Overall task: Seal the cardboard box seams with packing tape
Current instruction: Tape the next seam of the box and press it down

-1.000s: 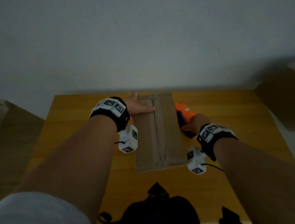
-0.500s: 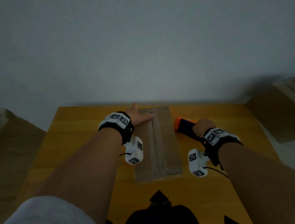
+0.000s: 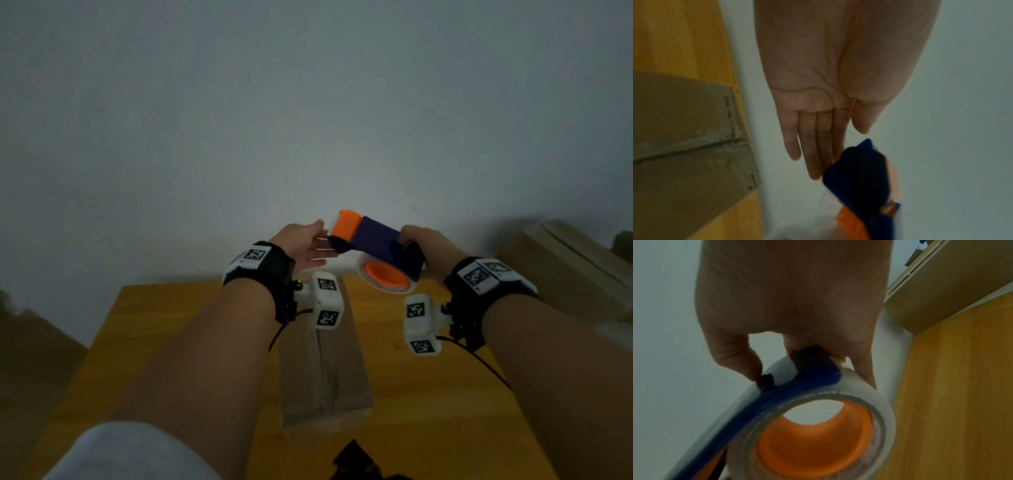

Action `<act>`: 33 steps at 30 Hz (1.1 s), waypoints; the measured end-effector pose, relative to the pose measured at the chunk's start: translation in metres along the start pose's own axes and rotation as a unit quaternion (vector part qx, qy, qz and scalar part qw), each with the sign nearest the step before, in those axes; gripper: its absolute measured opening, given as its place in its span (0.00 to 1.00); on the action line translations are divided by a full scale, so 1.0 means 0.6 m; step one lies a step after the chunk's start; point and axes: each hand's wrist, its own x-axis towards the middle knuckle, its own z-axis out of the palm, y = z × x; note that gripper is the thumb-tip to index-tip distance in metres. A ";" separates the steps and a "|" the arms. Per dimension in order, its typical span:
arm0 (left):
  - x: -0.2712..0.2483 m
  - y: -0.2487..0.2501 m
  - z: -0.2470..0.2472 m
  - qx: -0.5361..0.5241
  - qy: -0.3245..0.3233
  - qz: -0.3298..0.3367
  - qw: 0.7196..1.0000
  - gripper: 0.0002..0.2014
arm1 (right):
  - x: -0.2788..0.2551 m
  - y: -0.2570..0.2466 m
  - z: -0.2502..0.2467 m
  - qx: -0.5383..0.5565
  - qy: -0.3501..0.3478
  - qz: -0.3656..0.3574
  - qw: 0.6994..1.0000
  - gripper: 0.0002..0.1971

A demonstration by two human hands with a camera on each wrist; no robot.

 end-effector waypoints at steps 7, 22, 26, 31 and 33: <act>-0.004 -0.001 -0.015 -0.036 0.004 0.006 0.999 0.07 | -0.009 -0.001 0.008 -0.003 -0.026 0.006 1.000 0.09; -0.002 -0.015 -0.063 0.065 0.064 -0.089 0.992 0.12 | -0.022 0.001 0.028 -0.121 -0.124 -0.016 0.985 0.11; -0.004 -0.021 -0.061 0.053 0.078 -0.071 0.993 0.14 | -0.021 0.009 0.038 -0.139 -0.138 0.016 0.980 0.18; -0.004 -0.023 -0.062 0.018 0.112 -0.077 0.991 0.14 | -0.027 0.011 0.040 -0.205 -0.212 -0.005 0.956 0.28; -0.002 -0.028 -0.059 0.024 0.119 -0.079 0.989 0.15 | -0.026 0.004 0.039 -0.264 -0.192 -0.048 0.944 0.24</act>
